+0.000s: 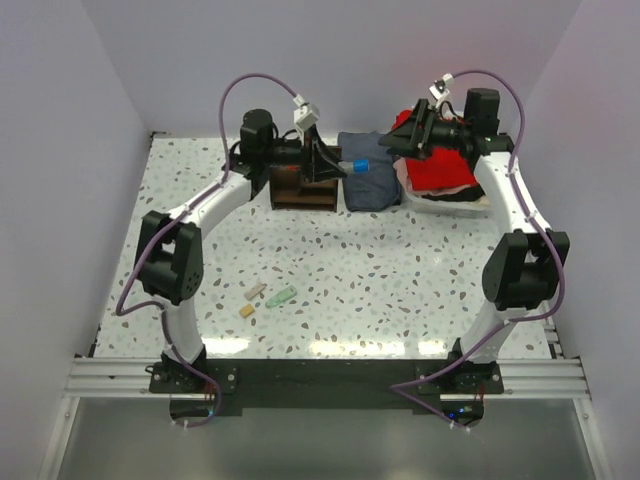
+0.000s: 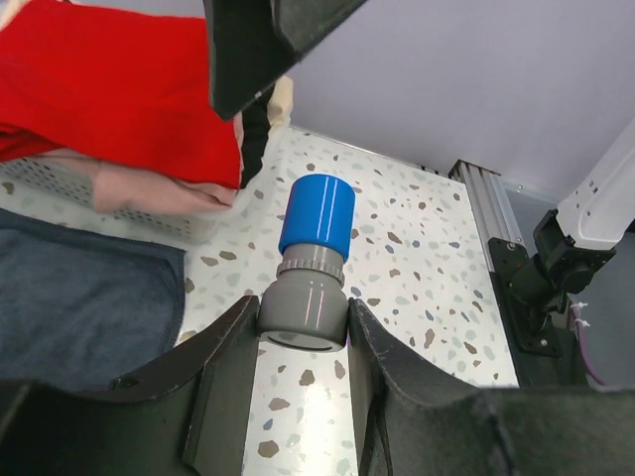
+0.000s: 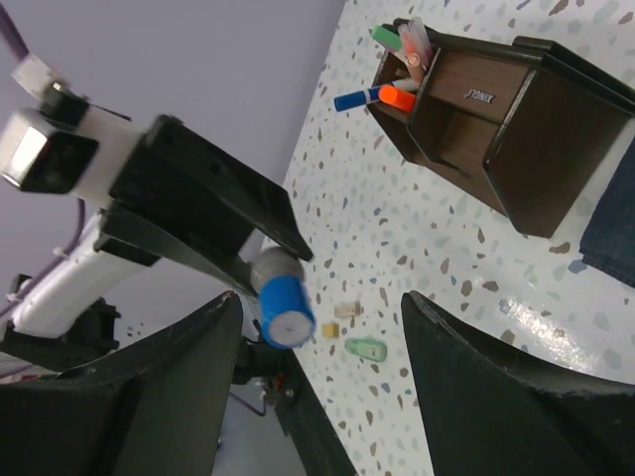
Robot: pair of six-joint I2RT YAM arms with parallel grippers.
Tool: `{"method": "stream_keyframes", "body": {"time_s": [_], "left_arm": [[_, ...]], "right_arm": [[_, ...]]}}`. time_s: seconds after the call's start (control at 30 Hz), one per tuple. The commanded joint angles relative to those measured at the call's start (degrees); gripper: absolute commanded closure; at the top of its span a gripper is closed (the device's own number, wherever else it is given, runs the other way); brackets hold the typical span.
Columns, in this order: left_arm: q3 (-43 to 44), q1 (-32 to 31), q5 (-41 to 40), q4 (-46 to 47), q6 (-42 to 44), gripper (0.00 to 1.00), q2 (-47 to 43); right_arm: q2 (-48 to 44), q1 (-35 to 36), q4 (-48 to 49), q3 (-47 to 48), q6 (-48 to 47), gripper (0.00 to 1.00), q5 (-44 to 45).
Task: Sort the stationery into containers
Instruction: Place the stationery in the storage box.
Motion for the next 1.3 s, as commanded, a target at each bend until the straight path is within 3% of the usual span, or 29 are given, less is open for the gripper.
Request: {"method": "stream_keyframes", "body": {"time_s": [0.0,0.2,0.5,0.83,1.27], "left_arm": [[4.71,-2.96,-2.79,-4.59,6.48,1.00,1.29],[7.09,-6.48,-3.85,-6.53,8.07,1.00,2.96],[7.00,-5.86,-3.49,-5.91,7.72,1.00,3.14],[8.67,-5.86,-3.06,-2.05,5.08,1.00,5.60],[7.62,-5.78,-2.00,-2.13,4.55,1.00,3.93]], "right_arm": [[-1.29,-0.22,4.02,-0.96,8.10,0.32,-1.24],[-3.04,-0.22,2.62,-5.44,7.23,0.34,-4.13],[-7.08,-0.31,2.62,-9.23,5.38,0.36,-8.53],[-9.64,-0.31,-1.33,-10.72,2.40,0.42,-8.54],[-8.94,-3.30,0.34,-10.81,1.43,0.38,-5.63]]}}
